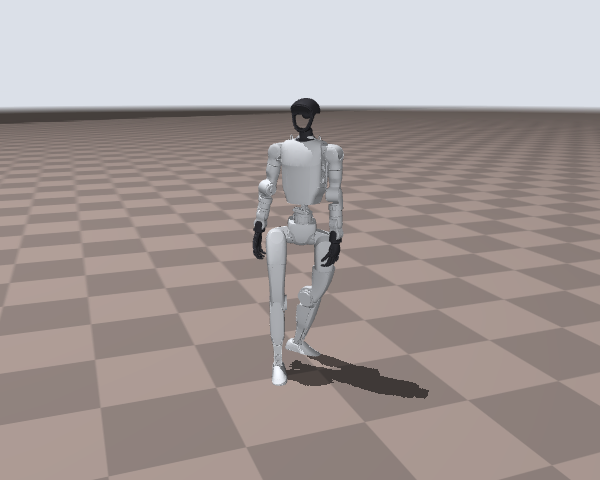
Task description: Upper body actions
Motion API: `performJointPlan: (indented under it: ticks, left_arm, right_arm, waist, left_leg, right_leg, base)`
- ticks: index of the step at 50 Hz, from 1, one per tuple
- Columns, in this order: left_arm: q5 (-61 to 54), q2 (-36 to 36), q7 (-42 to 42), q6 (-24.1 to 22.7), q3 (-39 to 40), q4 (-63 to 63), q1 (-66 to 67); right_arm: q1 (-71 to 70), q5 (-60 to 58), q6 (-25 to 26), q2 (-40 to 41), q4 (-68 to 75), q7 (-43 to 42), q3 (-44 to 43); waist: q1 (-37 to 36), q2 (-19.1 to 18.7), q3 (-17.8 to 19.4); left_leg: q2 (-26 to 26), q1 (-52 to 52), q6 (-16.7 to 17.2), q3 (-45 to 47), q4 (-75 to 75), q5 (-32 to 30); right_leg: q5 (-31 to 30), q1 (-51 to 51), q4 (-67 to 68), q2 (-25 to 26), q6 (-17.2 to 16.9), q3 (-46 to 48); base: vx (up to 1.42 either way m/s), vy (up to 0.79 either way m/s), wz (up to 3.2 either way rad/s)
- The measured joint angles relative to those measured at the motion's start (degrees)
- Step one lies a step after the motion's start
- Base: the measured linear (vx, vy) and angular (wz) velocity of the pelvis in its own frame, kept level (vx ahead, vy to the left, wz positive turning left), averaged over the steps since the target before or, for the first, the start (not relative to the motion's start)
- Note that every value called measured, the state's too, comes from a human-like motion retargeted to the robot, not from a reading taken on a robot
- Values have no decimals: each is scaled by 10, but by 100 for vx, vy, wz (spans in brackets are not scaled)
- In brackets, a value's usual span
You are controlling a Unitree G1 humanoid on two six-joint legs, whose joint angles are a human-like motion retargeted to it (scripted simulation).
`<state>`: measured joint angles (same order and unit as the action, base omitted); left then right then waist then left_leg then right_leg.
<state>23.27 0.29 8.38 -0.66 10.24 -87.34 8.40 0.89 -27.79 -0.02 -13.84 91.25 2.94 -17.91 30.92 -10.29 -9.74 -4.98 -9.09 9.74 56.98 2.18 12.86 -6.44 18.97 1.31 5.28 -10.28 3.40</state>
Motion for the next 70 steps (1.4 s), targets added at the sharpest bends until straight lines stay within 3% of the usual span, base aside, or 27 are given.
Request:
performJointPlan:
  ticks: [14,27,35,41,47,56,60,70]
  left_arm:
    - [-1,13,11,-1,-17,4,1]
    - [-52,93,-32,6,35,-13,-10]
    - [-107,96,-45,16,53,-69,-29]
    - [-95,68,-18,8,81,-79,-6]
    - [-129,51,-70,-9,120,-83,4]
    - [-167,49,-48,-5,127,-70,-4]
    - [-138,53,-33,-1,103,-48,-12]
    - [-104,47,-1,-7,61,-12,-34]
  right_arm:
    - [41,0,2,-25,40,-12,-12]
    - [24,20,-19,-28,-1,8,12]
    - [0,11,-35,-35,-65,20,14]
    - [-32,11,-48,-26,-103,31,38]
    - [-41,22,-62,6,-120,62,67]
    - [-11,-77,-59,27,-89,55,118]
    - [4,-88,-33,22,-37,48,101]
    - [24,48,-1,-4,40,24,10]
  waist:
    - [-159,34,12]
    - [-316,88,47]
    - [-421,117,70]
    - [-440,113,67]
    - [-459,115,70]
    - [-426,109,45]
    - [-403,103,32]
    - [-362,82,24]
  left_leg:
    - [11,29,-48,-157,-9,-33]
    - [41,90,-78,-406,2,-91]
    - [57,103,-73,-462,2,-122]
    - [56,110,-70,-479,3,-129]
    - [57,103,-73,-487,2,-126]
    - [60,102,-80,-487,1,-118]
    - [61,101,-83,-479,0,-114]
    - [57,84,-88,-423,-5,-97]
  right_leg:
    - [61,-87,7,-77,71,74]
    - [108,-201,-16,-129,71,255]
    - [119,-251,-31,-139,69,337]
    - [124,-263,-33,-135,66,362]
    - [124,-267,-32,-134,66,361]
    - [122,-257,-30,-134,64,348]
    - [119,-249,-28,-136,63,340]
    - [103,-213,-17,-141,62,286]
  base:
    - [22,3,161]
    - [16,4,175]
    - [6,2,108]
    - [4,7,48]
    - [0,0,0]
    - [2,3,-15]
    - [1,6,-30]
    - [-4,2,-66]
